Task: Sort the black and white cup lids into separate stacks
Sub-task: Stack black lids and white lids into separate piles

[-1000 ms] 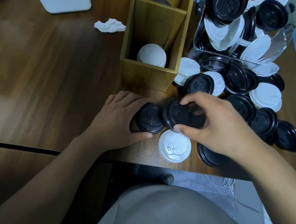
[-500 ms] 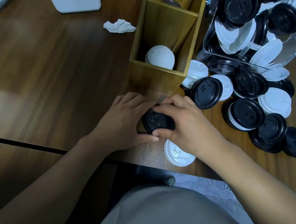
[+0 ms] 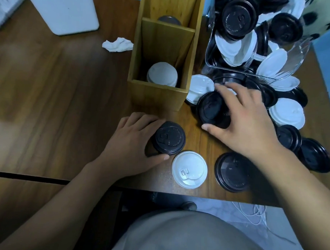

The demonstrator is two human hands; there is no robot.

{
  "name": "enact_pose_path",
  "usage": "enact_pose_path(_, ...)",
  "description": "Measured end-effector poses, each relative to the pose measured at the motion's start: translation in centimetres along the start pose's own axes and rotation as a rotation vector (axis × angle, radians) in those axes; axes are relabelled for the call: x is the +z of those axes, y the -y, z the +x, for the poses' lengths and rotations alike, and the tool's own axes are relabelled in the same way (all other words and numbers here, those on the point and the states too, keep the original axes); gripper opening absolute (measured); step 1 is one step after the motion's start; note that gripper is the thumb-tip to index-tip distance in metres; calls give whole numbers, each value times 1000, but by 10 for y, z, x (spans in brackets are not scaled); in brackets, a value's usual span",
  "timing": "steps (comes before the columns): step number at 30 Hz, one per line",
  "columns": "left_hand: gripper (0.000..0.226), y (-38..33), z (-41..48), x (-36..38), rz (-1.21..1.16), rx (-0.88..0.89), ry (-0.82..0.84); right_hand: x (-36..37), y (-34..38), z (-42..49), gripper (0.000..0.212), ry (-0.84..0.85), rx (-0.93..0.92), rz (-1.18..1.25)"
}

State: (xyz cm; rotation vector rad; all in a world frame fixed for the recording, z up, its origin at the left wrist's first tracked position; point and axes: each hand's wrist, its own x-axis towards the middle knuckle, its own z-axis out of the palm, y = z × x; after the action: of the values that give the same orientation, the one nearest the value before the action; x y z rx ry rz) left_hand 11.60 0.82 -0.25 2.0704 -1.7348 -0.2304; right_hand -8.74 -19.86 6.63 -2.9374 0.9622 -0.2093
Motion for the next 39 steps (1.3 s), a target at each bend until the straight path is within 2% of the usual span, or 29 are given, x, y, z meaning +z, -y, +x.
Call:
enact_pose_path(2,84,-6,5,3,-4,4,3,5,-1,6,102,55,-2,-69)
enact_pose_path(5,83,-11,10,6,-6,12,10,8,0,6,93,-11,-47,-7)
enact_pose_path(7,84,-11,12,7,2,8,27,6,-2,-4,86,-67,-22,210)
enact_pose_path(10,85,-9,12,7,16,1,37,0,-4,-25,81,-31,77,608)
enact_pose_path(14,86,-11,14,8,24,-11,30,0,-12,-44,83,36,170,822)
enact_pose_path(18,86,-12,14,8,39,-18,28,4,-18,-53,94,98,141,748)
enact_pose_path(22,86,-13,15,8,51,-18,22,5,-21,-59,81,112,78,601)
enact_pose_path(26,86,-12,14,9,53,-15,18,6,-20,-62,75,60,163,564)
enact_pose_path(29,86,-12,14,9,49,-13,16,7,-17,-64,72,96,173,467)
enact_pose_path(33,86,-12,14,8,38,-13,19,0,-15,-70,67,111,71,295)
enact_pose_path(36,86,-12,14,8,40,-11,25,-6,-19,-65,59,79,-31,346)
enact_pose_path(39,86,-12,14,7,31,-13,28,-6,-24,-47,66,157,-100,398)
